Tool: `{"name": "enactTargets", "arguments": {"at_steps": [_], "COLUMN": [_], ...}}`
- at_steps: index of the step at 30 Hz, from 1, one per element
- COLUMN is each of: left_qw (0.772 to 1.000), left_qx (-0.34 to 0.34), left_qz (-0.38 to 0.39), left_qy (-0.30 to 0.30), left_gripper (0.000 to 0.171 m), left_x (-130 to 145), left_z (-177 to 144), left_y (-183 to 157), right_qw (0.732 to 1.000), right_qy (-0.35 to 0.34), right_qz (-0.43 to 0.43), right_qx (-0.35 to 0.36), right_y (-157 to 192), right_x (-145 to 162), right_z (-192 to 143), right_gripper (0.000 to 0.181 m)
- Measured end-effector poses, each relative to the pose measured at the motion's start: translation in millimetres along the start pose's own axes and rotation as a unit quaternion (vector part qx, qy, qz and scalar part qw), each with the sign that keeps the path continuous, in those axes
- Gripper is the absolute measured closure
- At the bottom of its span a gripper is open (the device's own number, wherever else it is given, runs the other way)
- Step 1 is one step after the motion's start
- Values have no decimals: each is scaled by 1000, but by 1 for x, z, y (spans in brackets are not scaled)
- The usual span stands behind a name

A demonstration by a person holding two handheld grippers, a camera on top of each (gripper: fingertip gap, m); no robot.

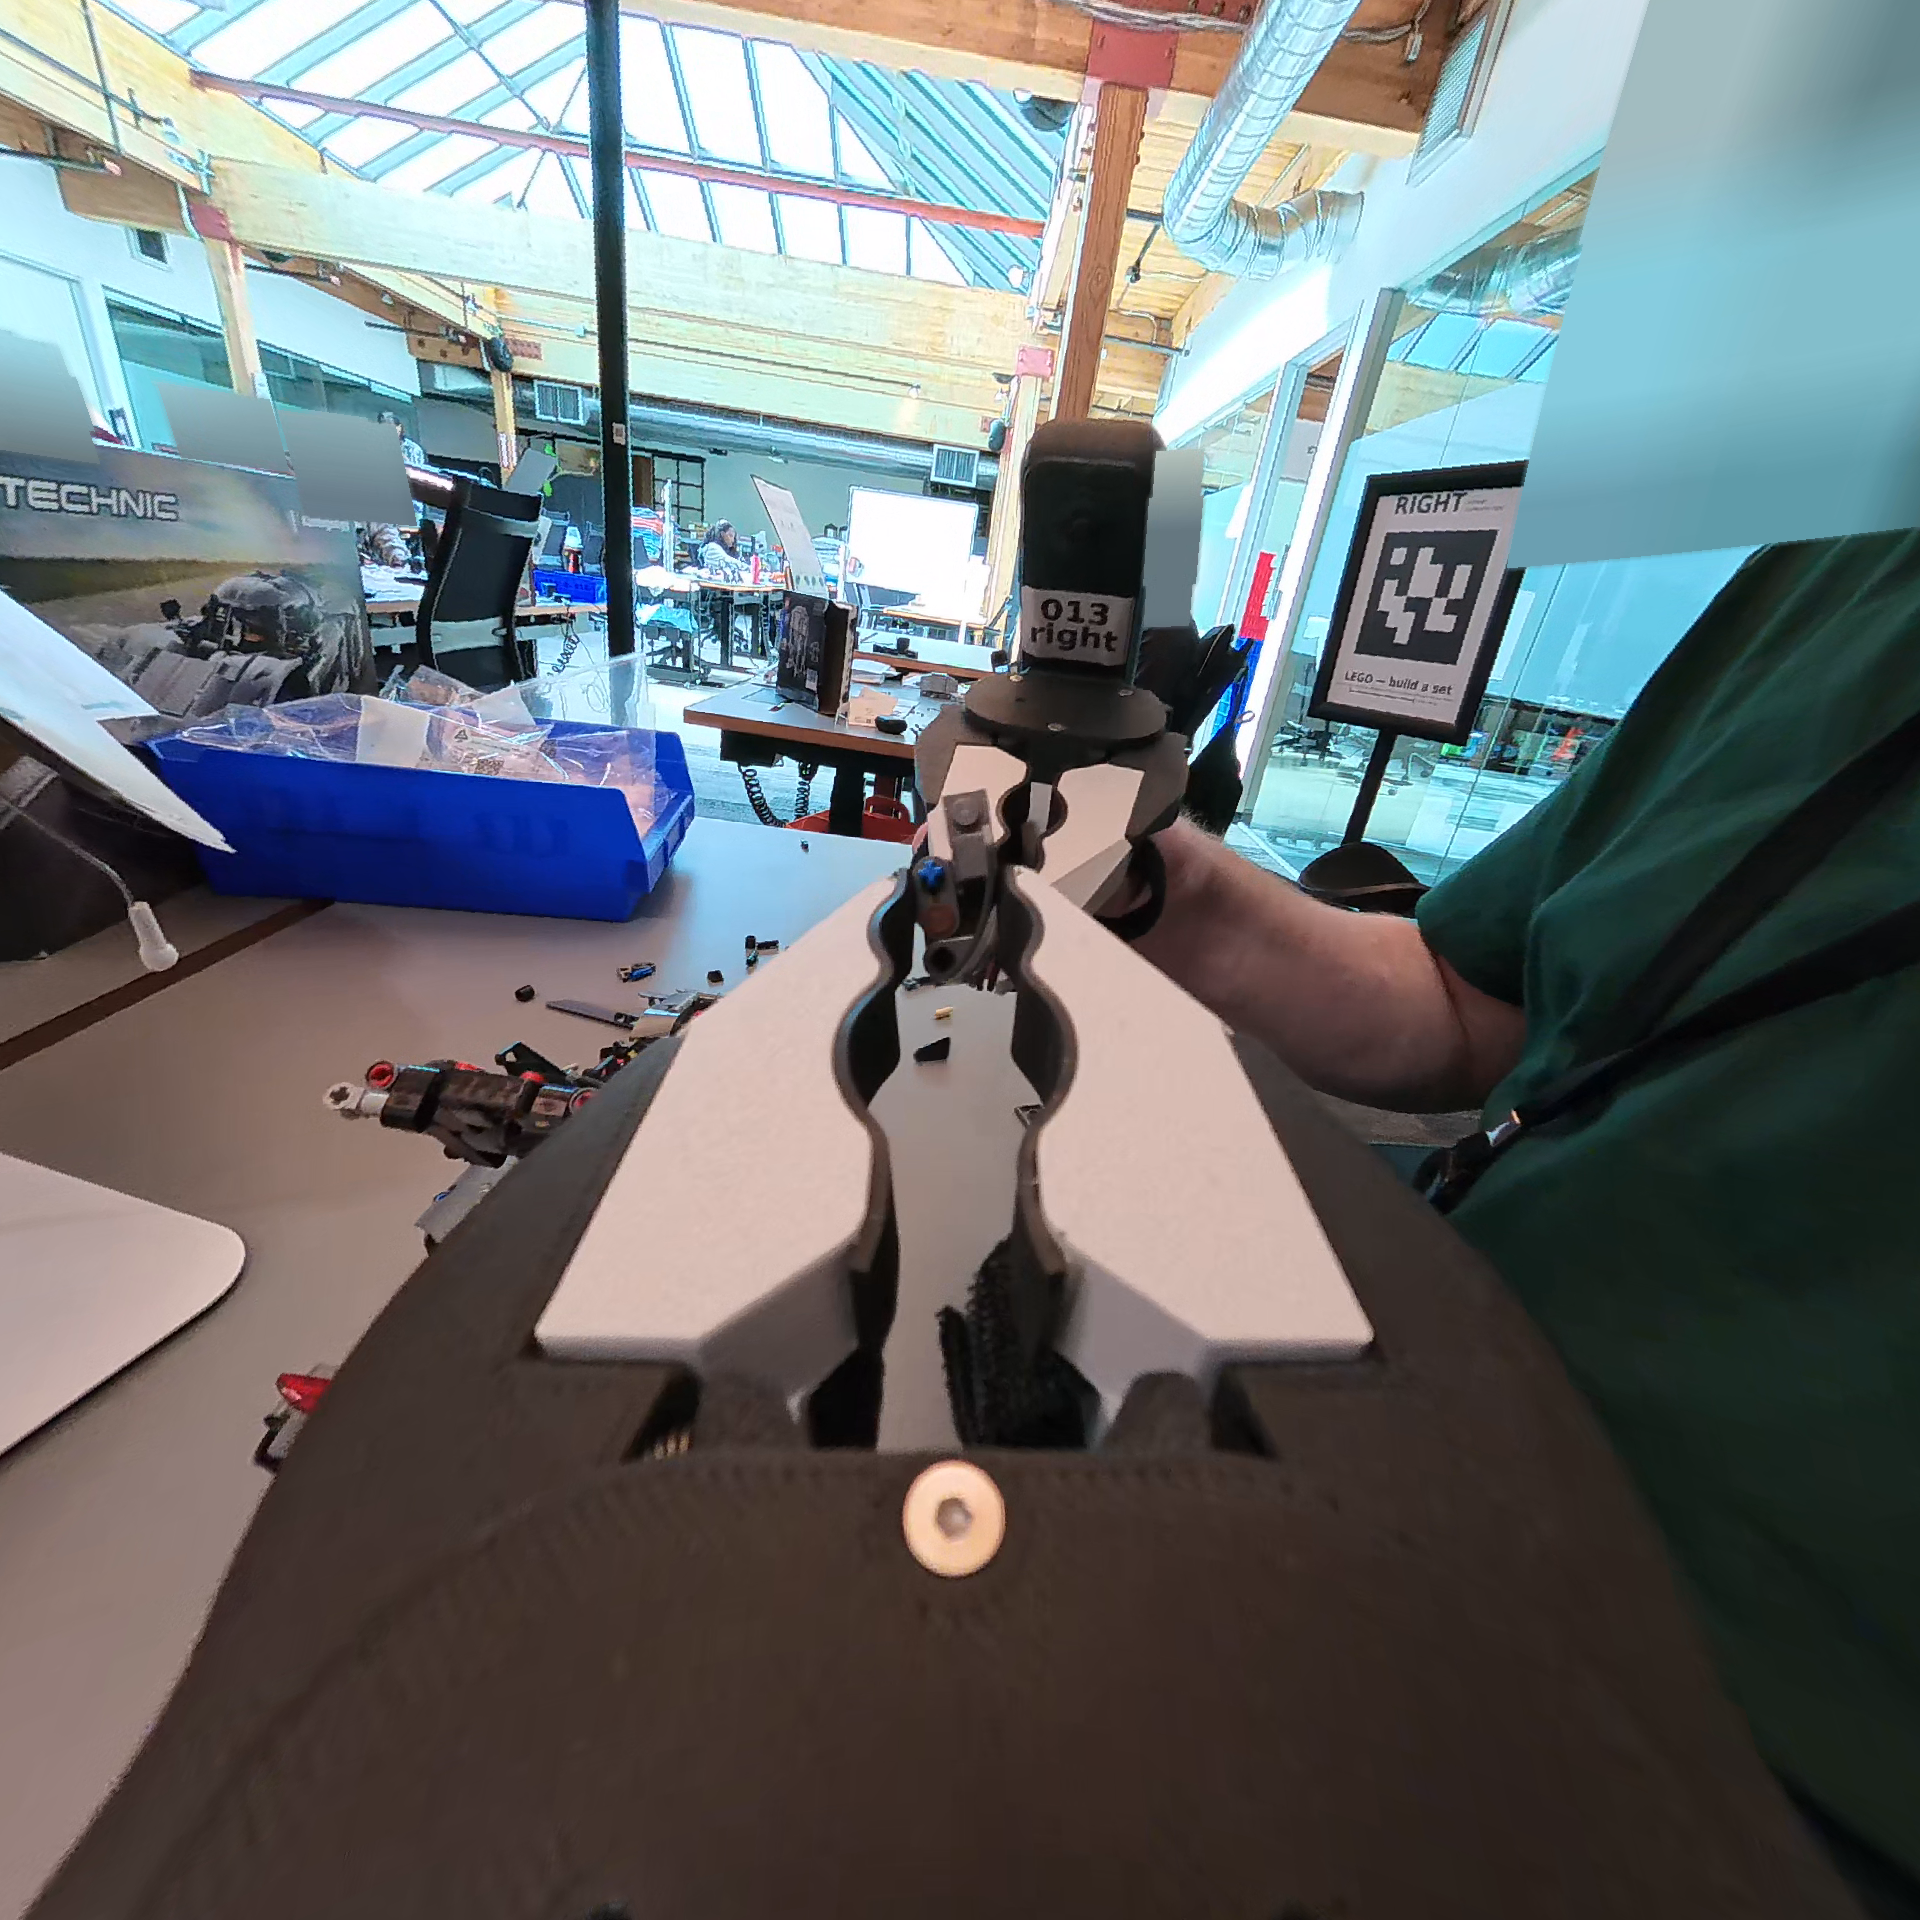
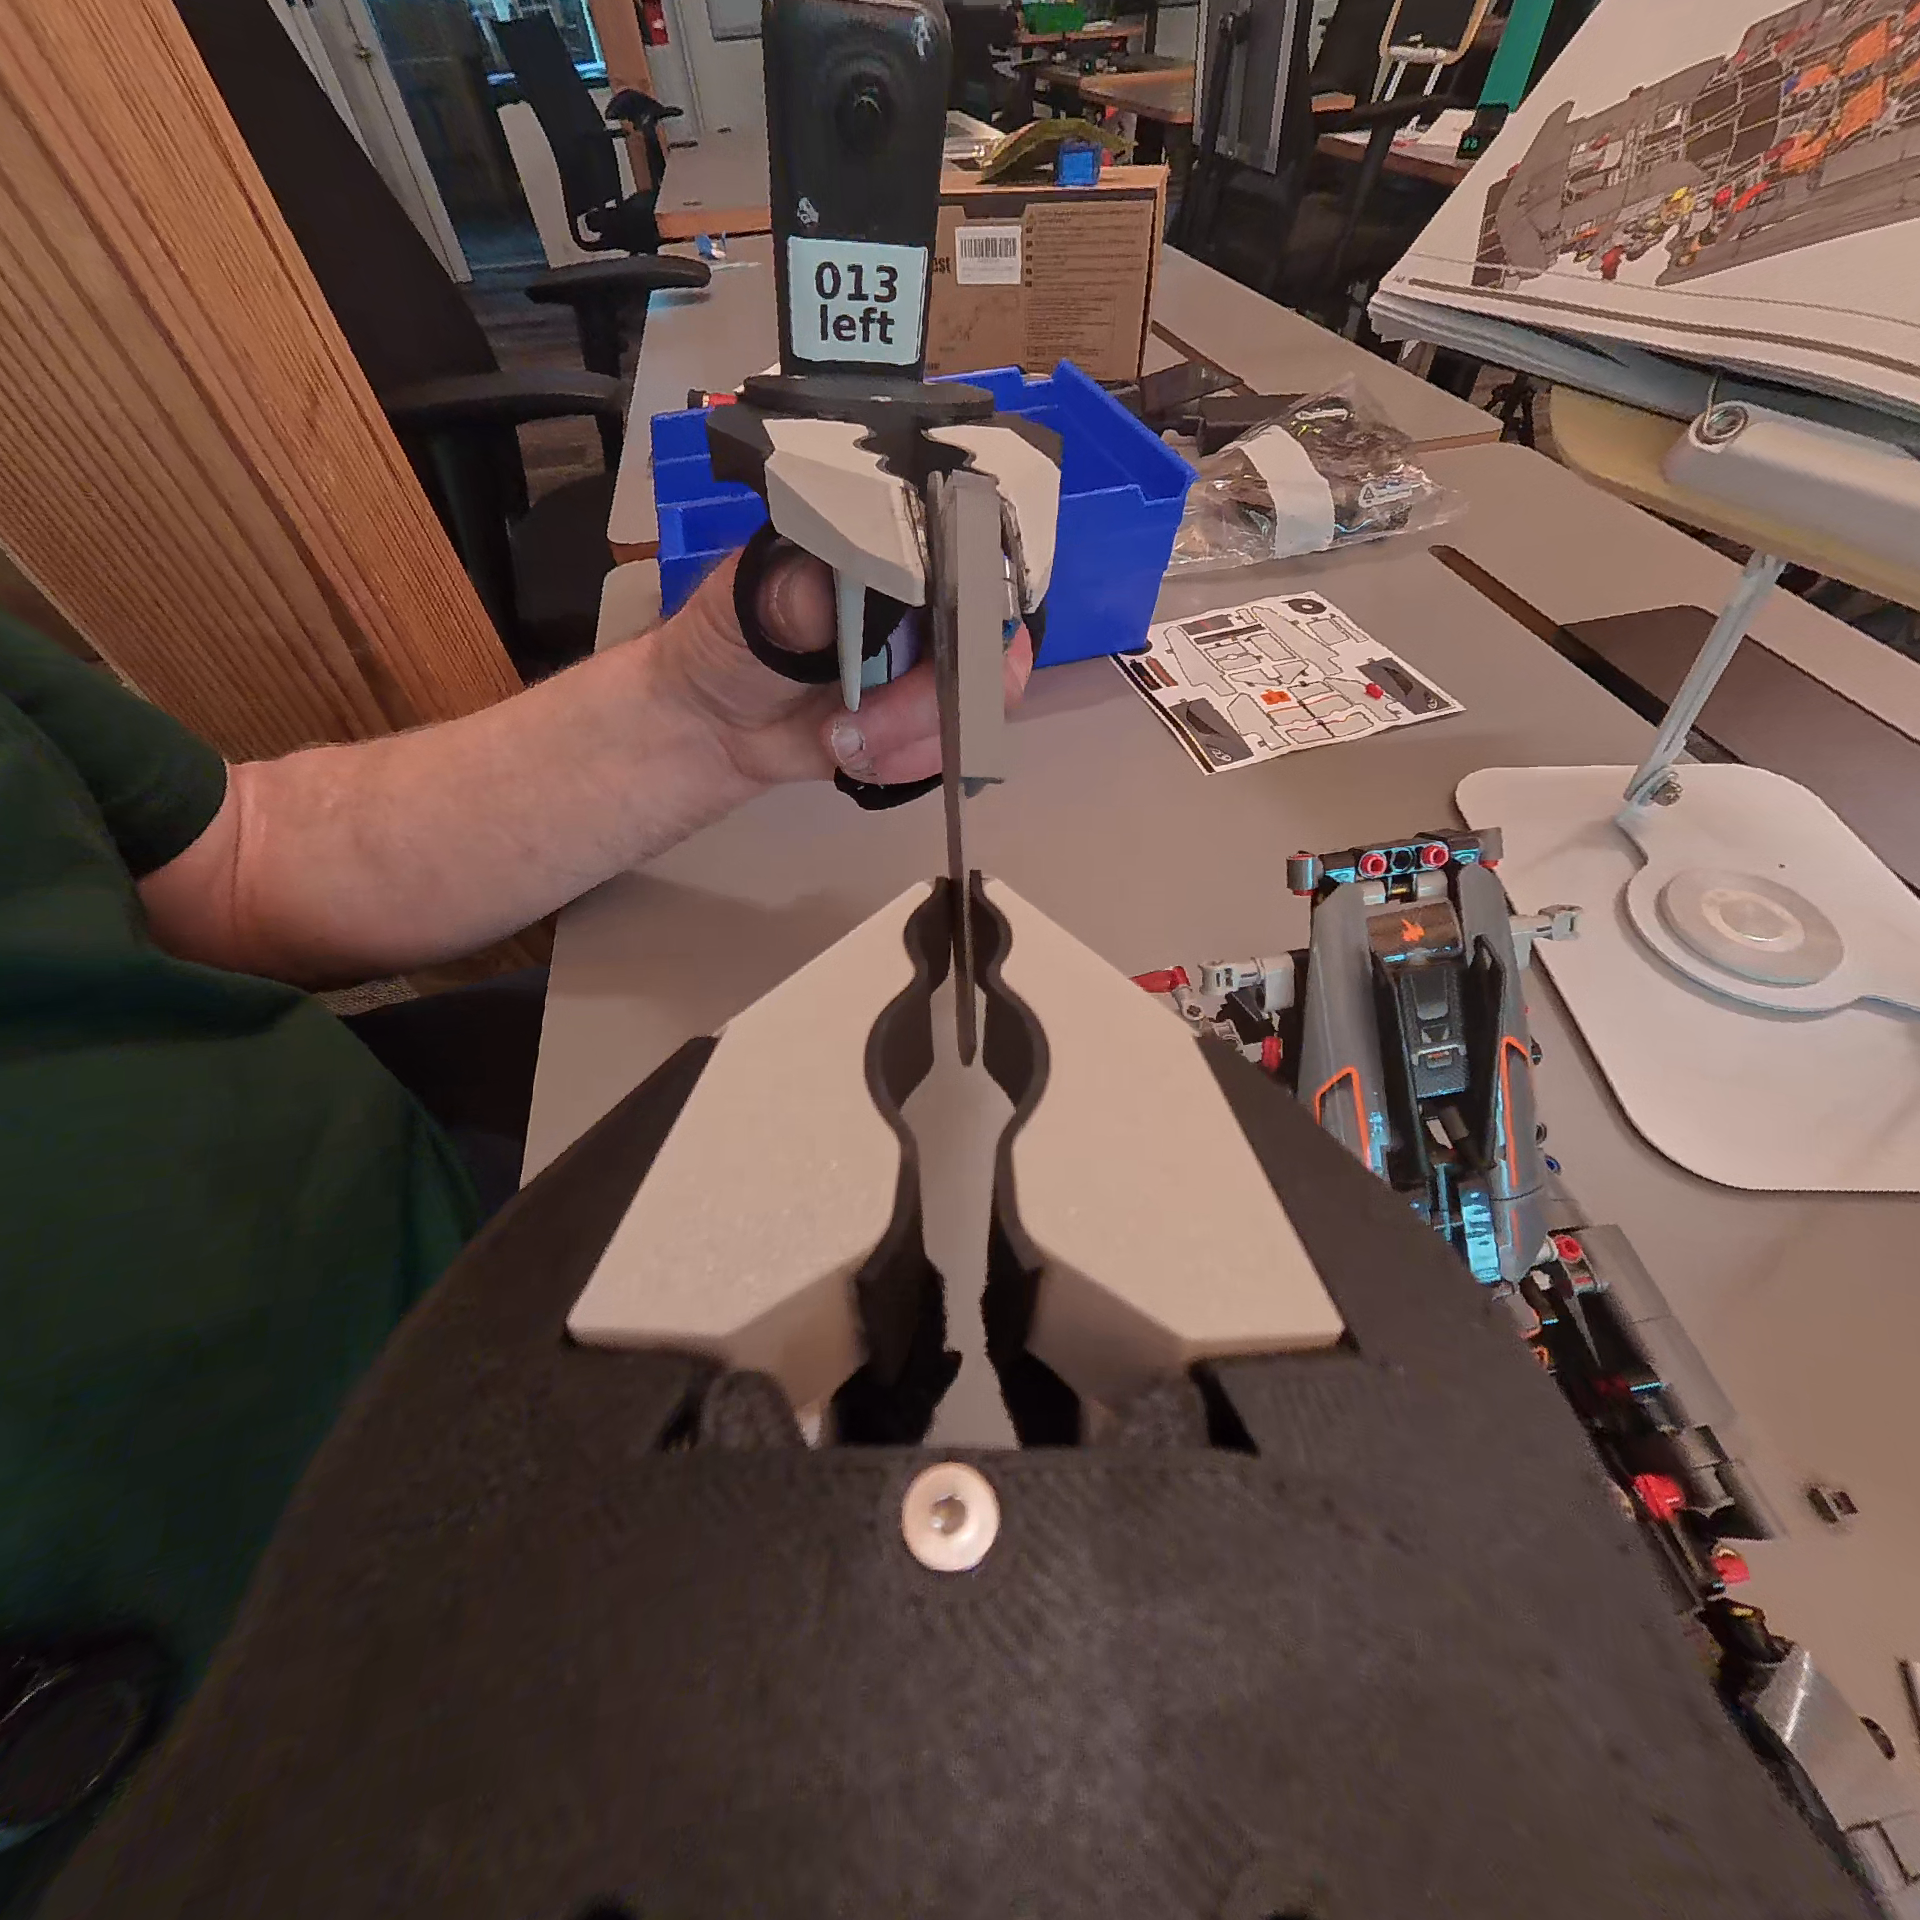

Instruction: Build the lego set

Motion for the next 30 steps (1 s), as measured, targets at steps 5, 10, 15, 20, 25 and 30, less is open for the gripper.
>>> {"name": "enactTargets", "arguments": {"at_steps": [5, 10, 15, 20, 25, 30], "left_qw": [1000, 1000, 1000, 1000, 1000, 1000], "left_qx": [0, 0, -1, 1, 2, 1], "left_qz": [-1, -1, -4, -9, -12, -14], "left_qy": [-3, -3, -6, -12, -15, -15], "left_gripper": [158, 158, 158, 158, 157, 157], "left_x": [0, 0, 3, 7, 10, 11], "left_z": [-1, -2, -3, -4, -4, -4], "left_y": [0, 0, 1, 4, 6, 6], "right_qw": [1000, 1000, 1000, 999, 998, 998], "right_qy": [2, 7, 11, 17, 24, 26], "right_qz": [-9, -18, -20, -27, -35, -38], "right_qx": [10, 17, 21, 31, 42, 46], "right_y": [2, 3, 3, 3, 3, 3], "right_x": [-1, -2, -1, 0, 0, 0], "right_z": [0, 1, 3, 4, 4, 5], "right_gripper": [181, 181, 181, 181, 181, 181]}}
Point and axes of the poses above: each gripper's, where its closed fingertips meet, z out along the fingers, x out of its underside, y = z × x across the jaws, the point moved 9 cm from there along -z, back along the fingers, and after that the axes turned 10 degrees about z, right-handed, at the moved point
